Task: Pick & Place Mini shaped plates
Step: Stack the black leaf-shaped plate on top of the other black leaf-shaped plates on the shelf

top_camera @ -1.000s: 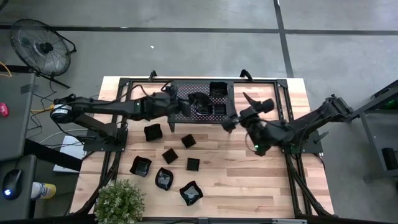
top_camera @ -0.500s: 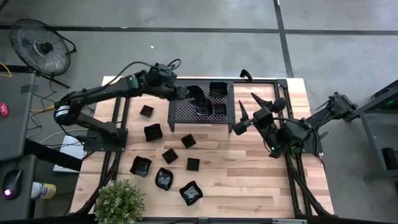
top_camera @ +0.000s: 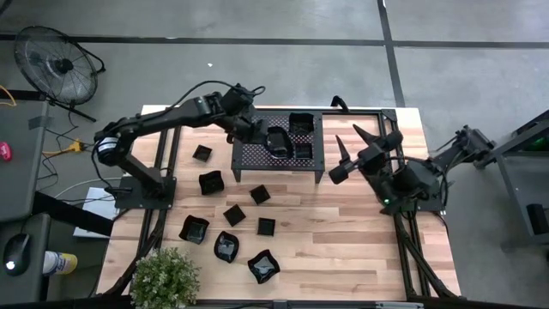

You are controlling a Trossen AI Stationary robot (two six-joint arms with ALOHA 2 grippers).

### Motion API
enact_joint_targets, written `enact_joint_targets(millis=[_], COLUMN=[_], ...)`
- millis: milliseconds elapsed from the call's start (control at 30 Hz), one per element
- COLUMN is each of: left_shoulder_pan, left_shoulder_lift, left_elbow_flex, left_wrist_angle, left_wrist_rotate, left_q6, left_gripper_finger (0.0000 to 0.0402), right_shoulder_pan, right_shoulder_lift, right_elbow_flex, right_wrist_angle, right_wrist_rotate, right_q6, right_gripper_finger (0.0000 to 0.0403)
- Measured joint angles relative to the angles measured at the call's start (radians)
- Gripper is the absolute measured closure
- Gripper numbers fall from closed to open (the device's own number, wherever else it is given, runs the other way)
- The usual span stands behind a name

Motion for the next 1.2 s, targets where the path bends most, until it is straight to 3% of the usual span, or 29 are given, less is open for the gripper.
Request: enact_joint_targets(millis=[600, 1200], left_shoulder_pan=[0.000, 0.000], left_shoulder_lift=[0.007, 0.050], left_elbow_flex=[0.005, 0.004], left_wrist_angle=[-0.056, -0.012], left_wrist_rotate=[-0.037, 0.039], left_q6=[-0.266, -0.267], left_gripper_finger=[0.0401, 0.0401], right_shoulder_pan=[0.086, 0.152], right_shoulder_lift=[-0.055, -0.055], right_elbow_flex=[0.000, 0.000], right_wrist_angle=[-0.061, -0.061], right_wrist_rotate=[-0.001, 0.000], right_q6=[0.007, 0.010], right_gripper_finger=[0.0174, 0.0174])
